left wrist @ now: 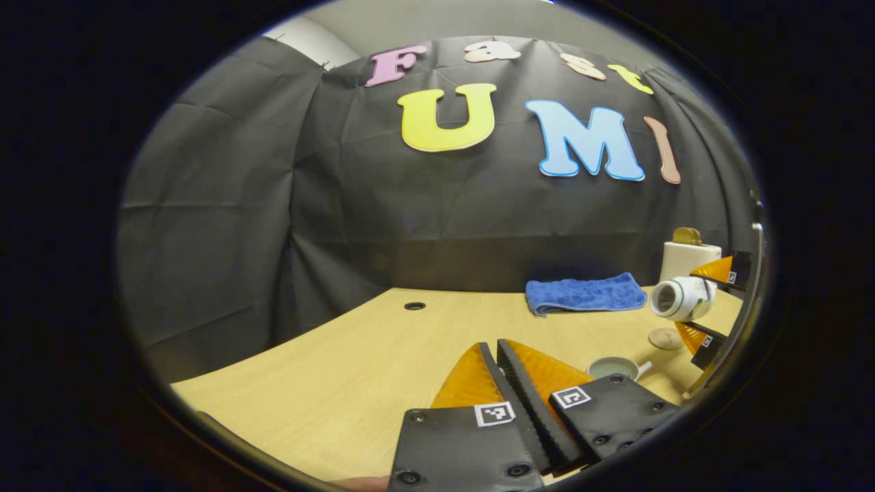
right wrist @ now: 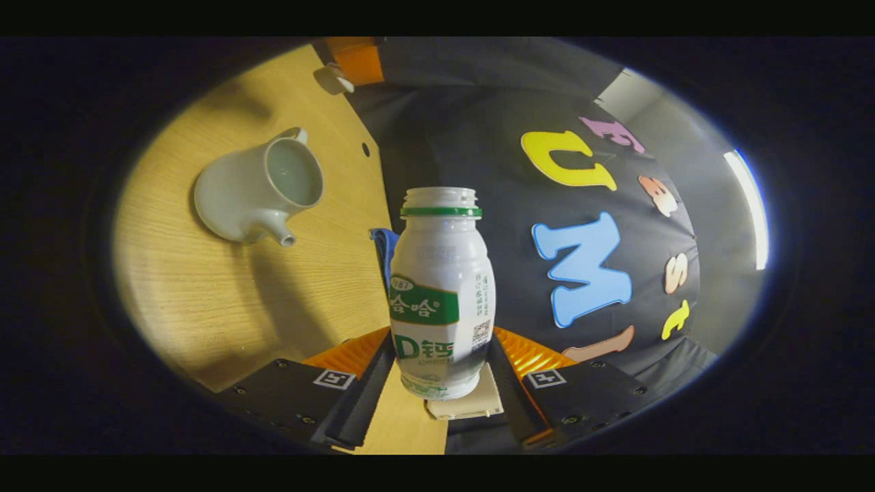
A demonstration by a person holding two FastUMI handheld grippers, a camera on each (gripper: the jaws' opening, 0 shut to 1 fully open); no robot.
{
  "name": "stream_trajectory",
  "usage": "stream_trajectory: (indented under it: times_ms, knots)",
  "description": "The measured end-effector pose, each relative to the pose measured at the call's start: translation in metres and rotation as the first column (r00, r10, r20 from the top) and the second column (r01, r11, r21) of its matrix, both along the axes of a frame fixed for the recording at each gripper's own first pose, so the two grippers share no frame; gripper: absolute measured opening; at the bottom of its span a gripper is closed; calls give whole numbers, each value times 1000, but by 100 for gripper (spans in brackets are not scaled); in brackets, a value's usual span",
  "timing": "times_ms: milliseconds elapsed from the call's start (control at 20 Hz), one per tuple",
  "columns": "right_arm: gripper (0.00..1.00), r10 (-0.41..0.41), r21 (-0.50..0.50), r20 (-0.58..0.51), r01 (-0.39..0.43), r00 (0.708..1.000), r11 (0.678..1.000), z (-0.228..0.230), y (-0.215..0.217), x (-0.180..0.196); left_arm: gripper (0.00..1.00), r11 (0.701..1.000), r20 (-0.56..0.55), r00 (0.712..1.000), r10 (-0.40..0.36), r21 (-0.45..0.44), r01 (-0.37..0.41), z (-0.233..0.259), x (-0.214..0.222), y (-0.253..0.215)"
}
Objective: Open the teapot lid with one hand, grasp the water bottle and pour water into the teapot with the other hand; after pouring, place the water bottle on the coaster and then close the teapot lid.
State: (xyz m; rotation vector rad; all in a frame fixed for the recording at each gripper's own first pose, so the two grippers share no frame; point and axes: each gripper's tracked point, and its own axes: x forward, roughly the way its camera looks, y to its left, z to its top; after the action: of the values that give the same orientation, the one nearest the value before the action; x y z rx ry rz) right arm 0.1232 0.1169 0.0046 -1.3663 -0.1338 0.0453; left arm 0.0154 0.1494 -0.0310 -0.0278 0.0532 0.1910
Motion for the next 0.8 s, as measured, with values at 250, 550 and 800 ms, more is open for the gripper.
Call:
stream_trajectory:
  times_ms: [250, 550, 800]
  knots:
    - [76, 22, -64, 24, -21, 999, 998, 3, 8, -1, 8, 1000, -5, 1000, -1, 4, 1, -5, -1, 2]
    - [74, 40, -143, 31, -35, 999, 989, 1, 15, -2, 8, 1000, -7, 1000, 6, 4, -6, -6, -3, 6]
    - [76, 43, -194, 25, -37, 999, 980, 3, 15, -2, 8, 1000, -6, 1000, 7, 4, -7, -5, -4, 7]
